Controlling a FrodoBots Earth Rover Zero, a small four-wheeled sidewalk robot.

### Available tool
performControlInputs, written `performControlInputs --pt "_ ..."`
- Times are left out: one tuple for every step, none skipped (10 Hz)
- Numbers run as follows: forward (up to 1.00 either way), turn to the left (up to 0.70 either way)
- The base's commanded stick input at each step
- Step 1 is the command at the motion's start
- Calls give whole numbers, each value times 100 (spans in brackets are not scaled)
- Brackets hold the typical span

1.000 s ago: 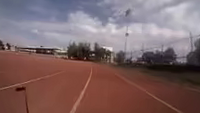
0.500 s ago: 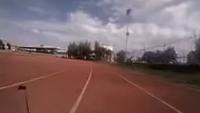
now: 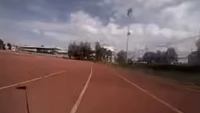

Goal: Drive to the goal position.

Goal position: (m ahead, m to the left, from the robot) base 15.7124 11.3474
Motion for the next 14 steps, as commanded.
performControlInputs --pt "70 0" --pt "70 0" --pt "70 0" --pt "70 0" --pt "70 0" --pt "70 0" --pt "70 0" --pt "70 0" --pt "70 0" --pt "70 0" --pt "70 0" --pt "70 0" --pt "70 0" --pt "70 0"
